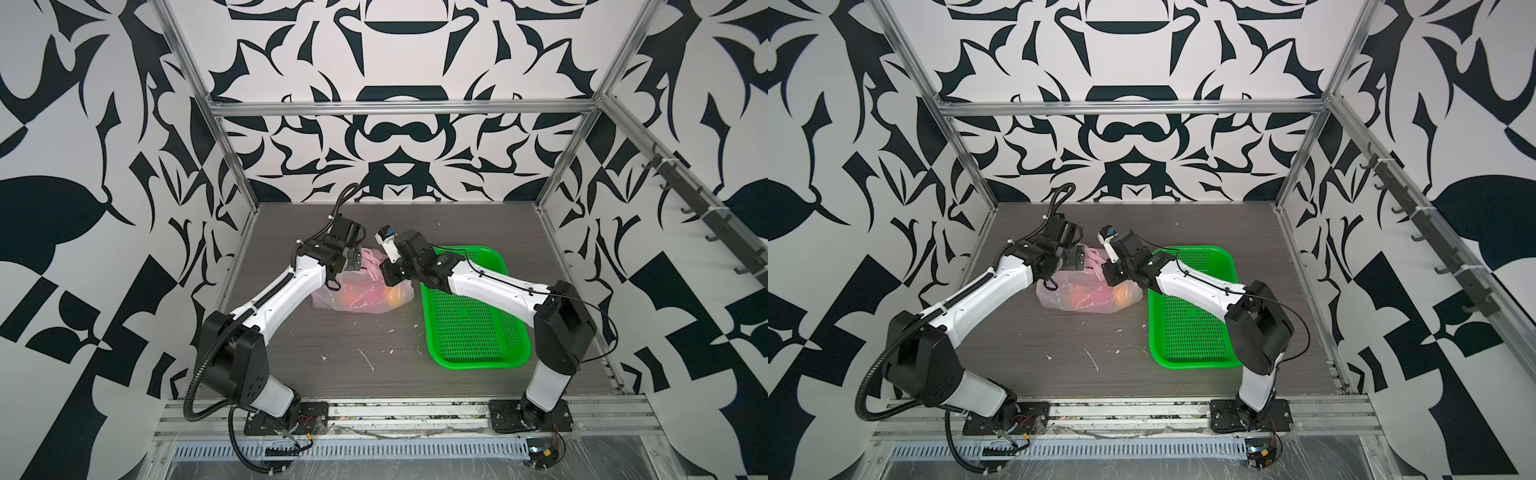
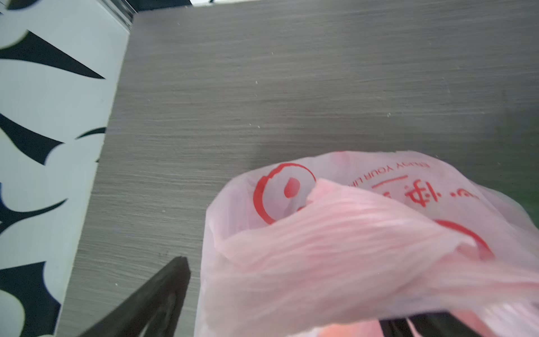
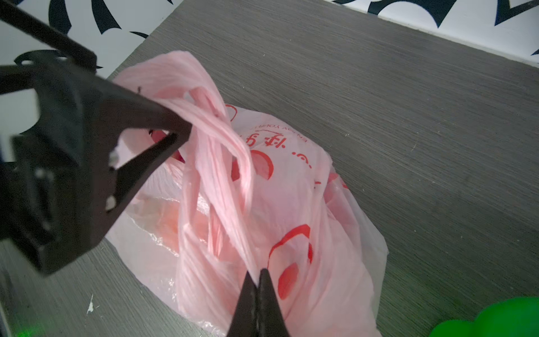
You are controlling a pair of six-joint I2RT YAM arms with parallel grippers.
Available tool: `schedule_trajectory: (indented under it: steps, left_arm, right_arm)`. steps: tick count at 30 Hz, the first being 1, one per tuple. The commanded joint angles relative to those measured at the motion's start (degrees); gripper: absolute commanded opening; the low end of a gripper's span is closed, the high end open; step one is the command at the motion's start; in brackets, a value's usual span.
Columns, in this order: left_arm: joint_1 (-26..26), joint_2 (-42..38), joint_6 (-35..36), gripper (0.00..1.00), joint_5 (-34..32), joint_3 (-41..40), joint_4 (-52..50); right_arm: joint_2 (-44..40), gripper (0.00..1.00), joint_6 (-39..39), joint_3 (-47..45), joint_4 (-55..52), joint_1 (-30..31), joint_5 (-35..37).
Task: Untie the knot of the plastic bag and take out the fruit
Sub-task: Untie the plastic bag at the center of the table.
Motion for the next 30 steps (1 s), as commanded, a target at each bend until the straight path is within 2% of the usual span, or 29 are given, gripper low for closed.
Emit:
schedule_trajectory:
  steps: [1,4,7,15,18,23,27,30]
  left_arm:
    - [-0.2,1.4,2.2,1.00,-6.5,1.3,2.7]
    - [0.0,1.3,2.0,1.00,-11.2,1.1,4.6]
    - [1.4,0.4,1.2,0.98,-12.2,0.5,5.6]
    - [8.5,-2.5,-3.2,0.93,-4.8,-3.6,5.8]
    - [10.5,-4.1,-5.4,0.76,-0.9,-6.1,6.5]
    - [11.9,-8.4,-9.8,0.52,9.7,-10.6,9.7]
    - [11.9,-12.2,-13.9,0.35,16.0,-15.0,12.7]
    - [11.9,-16.4,-16.6,0.24,18.4,-18.3,14.2]
  right_arm:
    - [-2.5,0.00,0.9,-0.1,2.1,-0.2,-0.4]
    - [-2.7,0.00,1.4,-0.7,2.8,-0.2,0.0]
    - [-3.2,0.00,2.3,-1.9,3.2,-0.6,1.1]
    - [-5.9,0.00,3.7,-4.8,3.0,-1.7,5.0]
    - [-7.1,0.00,4.1,-5.7,2.7,-1.7,7.7]
    - [-8.5,0.01,4.3,-5.6,1.4,-1.7,8.3]
    - [-10.4,0.11,5.3,-5.2,-0.2,-1.1,9.2]
    - [-12.8,0.17,5.8,-4.5,-2.7,1.0,13.4]
